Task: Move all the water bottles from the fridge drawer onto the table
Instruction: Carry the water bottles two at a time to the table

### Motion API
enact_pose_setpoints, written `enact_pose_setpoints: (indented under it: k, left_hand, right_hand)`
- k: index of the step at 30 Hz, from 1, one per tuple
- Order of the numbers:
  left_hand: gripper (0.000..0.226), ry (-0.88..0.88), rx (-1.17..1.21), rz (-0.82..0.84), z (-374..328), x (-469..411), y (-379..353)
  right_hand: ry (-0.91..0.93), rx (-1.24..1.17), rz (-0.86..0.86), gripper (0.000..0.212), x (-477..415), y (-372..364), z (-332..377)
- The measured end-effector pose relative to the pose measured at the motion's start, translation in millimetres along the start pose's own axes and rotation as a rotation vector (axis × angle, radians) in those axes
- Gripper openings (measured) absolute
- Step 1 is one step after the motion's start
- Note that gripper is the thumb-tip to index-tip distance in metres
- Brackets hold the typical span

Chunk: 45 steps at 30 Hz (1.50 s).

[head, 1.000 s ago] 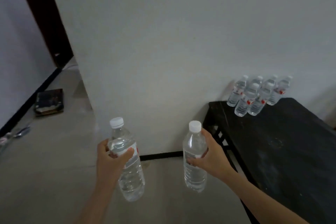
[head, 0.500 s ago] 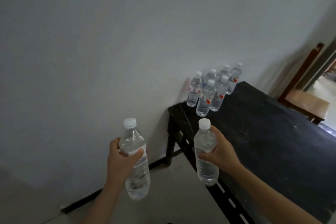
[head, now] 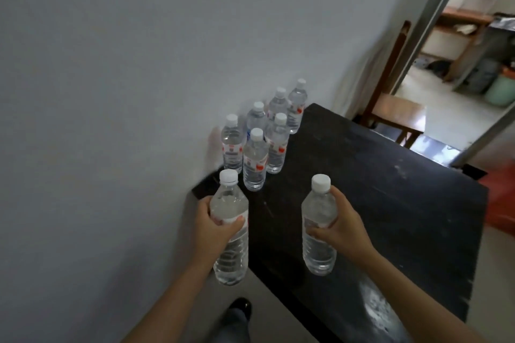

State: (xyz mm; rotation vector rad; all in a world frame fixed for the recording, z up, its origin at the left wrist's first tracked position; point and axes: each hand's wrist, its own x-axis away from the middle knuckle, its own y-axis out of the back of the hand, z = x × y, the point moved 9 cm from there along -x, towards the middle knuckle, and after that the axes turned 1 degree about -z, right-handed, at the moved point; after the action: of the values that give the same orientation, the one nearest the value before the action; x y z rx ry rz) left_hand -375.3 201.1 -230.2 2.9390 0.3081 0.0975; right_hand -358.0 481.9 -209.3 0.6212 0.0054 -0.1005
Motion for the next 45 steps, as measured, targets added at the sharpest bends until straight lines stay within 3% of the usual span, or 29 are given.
enact_pose_setpoints:
  k: [8, 17, 24, 31, 41, 45]
  left_hand:
    - [0.060, -0.081, 0.007, 0.368, -21, -70, -142]
    - [0.065, -0.165, -0.020, 0.515, -34, -124, -238]
    - [0.065, -0.167, -0.016, 0.392, -40, -152, -281]
    - [0.062, -0.159, -0.016, 0.149, -48, -195, -296]
    - [0.057, -0.103, -0.037, -0.212, -33, -242, -300]
    - [0.061, -0.083, -0.036, -0.261, -26, -253, -302]
  right_hand:
    - [-0.218, 0.072, -0.263, 0.094, -23, 68, -61]
    - [-0.381, 0.063, -0.449, 0.093, -52, 107, -92]
    - [-0.414, 0.050, -0.404, 0.092, -91, 121, -112]
    - [-0.381, 0.048, -0.288, 0.084, -171, 127, -130]
    - [-0.183, 0.035, -0.117, 0.085, -314, 88, -106]
    - [-0.129, 0.013, -0.142, 0.086, -361, 76, -93]
